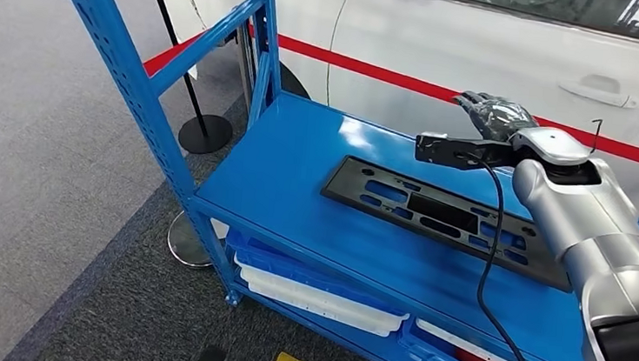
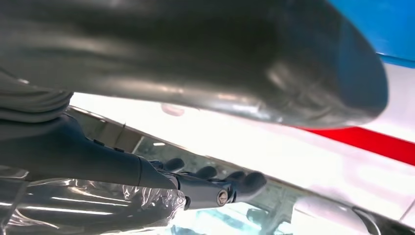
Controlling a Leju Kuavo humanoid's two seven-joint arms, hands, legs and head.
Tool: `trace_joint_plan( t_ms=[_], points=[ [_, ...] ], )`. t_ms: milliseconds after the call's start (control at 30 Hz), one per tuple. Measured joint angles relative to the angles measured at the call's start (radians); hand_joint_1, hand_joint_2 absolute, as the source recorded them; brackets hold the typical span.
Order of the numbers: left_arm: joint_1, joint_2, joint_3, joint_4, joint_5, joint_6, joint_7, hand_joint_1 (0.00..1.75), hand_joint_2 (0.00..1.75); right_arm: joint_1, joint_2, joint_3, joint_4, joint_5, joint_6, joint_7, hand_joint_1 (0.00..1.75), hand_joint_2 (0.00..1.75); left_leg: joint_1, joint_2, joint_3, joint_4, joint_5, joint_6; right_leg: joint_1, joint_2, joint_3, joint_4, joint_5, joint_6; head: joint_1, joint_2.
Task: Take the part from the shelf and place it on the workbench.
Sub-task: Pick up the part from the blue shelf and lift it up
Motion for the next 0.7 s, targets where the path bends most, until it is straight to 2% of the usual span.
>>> trace_joint_plan(
  t_ms=[33, 67, 100, 133, 233, 267, 300, 367, 400, 433, 467, 533, 567, 600, 633, 667, 700],
  points=[
    [0.000, 0.000, 0.000, 0.000, 0.000, 0.001, 0.000, 0.00, 0.00, -0.002, 0.002, 0.000, 0.000, -0.001, 0.002, 0.000, 0.00, 0.00, 0.006, 0.002, -0.022, 0.069, -0.039, -0.006, 0.000, -0.001, -0.007, 0.002, 0.005, 0.000, 0.000, 0.000],
    [0.000, 0.000, 0.000, 0.000, -0.001, 0.002, 0.001, 0.00, 0.00, -0.003, 0.003, 0.000, 0.000, -0.002, 0.003, 0.000, 0.00, 0.00, 0.011, 0.005, -0.036, 0.123, -0.065, -0.011, 0.000, -0.002, -0.015, 0.004, 0.009, 0.001, 0.000, 0.000],
    [0.001, 0.001, 0.000, 0.000, -0.002, 0.004, 0.001, 0.00, 0.00, -0.002, 0.004, 0.000, 0.000, -0.003, 0.005, 0.000, 0.00, 0.00, 0.015, 0.007, -0.033, 0.141, -0.073, -0.015, 0.000, -0.003, -0.023, 0.006, 0.014, 0.003, 0.000, 0.000],
    [0.002, 0.001, 0.000, 0.000, -0.002, 0.006, 0.001, 0.00, 0.00, -0.002, 0.004, 0.000, 0.000, -0.004, 0.006, 0.000, 0.00, 0.00, 0.019, 0.009, -0.010, 0.118, -0.063, -0.018, -0.001, -0.003, -0.031, 0.009, 0.019, 0.006, 0.000, 0.000],
    [0.001, 0.001, 0.000, 0.000, -0.003, 0.010, 0.001, 0.00, 0.00, -0.005, 0.004, 0.000, 0.000, -0.006, 0.006, 0.000, 0.00, 0.00, 0.023, 0.011, 0.119, -0.085, -0.006, -0.019, -0.003, -0.004, -0.046, 0.013, 0.033, 0.020, 0.000, 0.000],
    [0.001, 0.001, 0.000, 0.000, -0.003, 0.011, 0.001, 0.00, 0.00, -0.007, 0.004, 0.000, 0.000, -0.006, 0.006, 0.000, 0.00, 0.00, 0.021, 0.011, 0.142, -0.125, 0.003, -0.015, -0.003, -0.005, -0.047, 0.012, 0.039, 0.026, 0.000, 0.000],
    [0.001, 0.001, 0.000, 0.000, -0.004, 0.012, 0.001, 0.00, 0.00, -0.008, 0.004, 0.000, 0.000, -0.007, 0.006, 0.000, 0.00, 0.00, 0.018, 0.010, 0.148, -0.141, 0.006, -0.010, -0.003, -0.005, -0.047, 0.010, 0.045, 0.033, 0.000, 0.000],
    [0.001, 0.001, -0.001, 0.000, -0.005, 0.012, 0.003, 0.00, 0.00, -0.009, 0.004, 0.000, 0.000, -0.008, 0.007, 0.000, 0.00, 0.00, 0.015, 0.009, 0.142, -0.141, 0.021, 0.004, -0.003, -0.004, -0.048, 0.004, 0.058, 0.047, 0.000, 0.000],
    [0.001, 0.001, -0.001, 0.000, -0.006, 0.012, 0.005, 0.00, 0.00, -0.009, 0.002, 0.000, 0.001, -0.009, 0.007, 0.000, 0.00, 0.00, 0.015, 0.010, 0.138, -0.145, 0.031, 0.012, -0.005, -0.003, -0.052, 0.006, 0.054, 0.053, 0.000, 0.000],
    [-0.001, 0.000, -0.002, 0.000, -0.007, 0.011, 0.007, 0.00, 0.00, -0.009, 0.000, 0.000, 0.001, -0.010, 0.007, 0.000, 0.00, 0.00, 0.017, 0.012, 0.131, -0.149, 0.042, 0.021, -0.006, -0.001, -0.061, 0.023, 0.033, 0.057, 0.000, 0.000],
    [-0.003, -0.001, -0.002, 0.000, -0.007, 0.011, 0.009, 0.00, 0.00, -0.009, -0.002, 0.000, 0.002, -0.011, 0.007, 0.000, 0.00, 0.00, 0.018, 0.013, 0.121, -0.154, 0.054, 0.029, -0.007, 0.001, -0.075, 0.057, -0.004, 0.060, 0.000, 0.000],
    [-0.005, -0.001, -0.002, 0.000, -0.009, 0.010, 0.012, 0.00, 0.00, -0.007, -0.006, 0.000, 0.002, -0.015, 0.007, 0.001, 0.00, 0.00, 0.015, 0.013, 0.097, -0.156, 0.072, 0.039, -0.008, 0.002, -0.116, 0.181, -0.099, 0.062, 0.000, 0.000],
    [-0.005, -0.001, -0.002, 0.000, -0.009, 0.010, 0.012, 0.00, 0.00, -0.004, -0.007, 0.000, 0.002, -0.017, 0.006, 0.002, 0.00, 0.00, 0.013, 0.013, 0.084, -0.156, 0.079, 0.040, -0.008, 0.002, -0.131, 0.243, -0.127, 0.063, 0.000, 0.000],
    [-0.005, -0.001, -0.002, 0.000, -0.008, 0.010, 0.012, 0.00, 0.00, 0.000, -0.008, 0.000, 0.003, -0.020, 0.006, 0.003, 0.00, 0.00, 0.010, 0.013, 0.071, -0.155, 0.087, 0.040, -0.008, 0.002, -0.137, 0.285, -0.134, 0.062, 0.000, 0.000],
    [-0.004, -0.001, -0.002, 0.000, -0.007, 0.011, 0.012, 0.00, 0.00, 0.004, -0.008, 0.000, 0.003, -0.021, 0.006, 0.005, 0.00, 0.00, 0.008, 0.013, 0.061, -0.155, 0.095, 0.040, -0.007, 0.002, -0.126, 0.294, -0.121, 0.060, 0.000, 0.000],
    [-0.004, -0.001, -0.002, 0.000, -0.004, 0.011, 0.013, 0.00, 0.00, 0.007, -0.008, 0.000, 0.003, -0.022, 0.006, 0.006, 0.00, 0.00, 0.006, 0.013, 0.051, -0.154, 0.102, 0.039, -0.005, 0.002, -0.095, 0.265, -0.097, 0.056, 0.000, 0.000],
    [-0.004, -0.001, -0.002, 0.000, -0.002, 0.011, 0.015, 0.00, 0.00, 0.008, -0.008, 0.000, 0.003, -0.023, 0.006, 0.008, 0.00, 0.00, 0.004, 0.013, 0.044, -0.153, 0.109, 0.037, -0.002, 0.002, -0.046, 0.203, -0.074, 0.048, 0.000, 0.000]
  ],
)
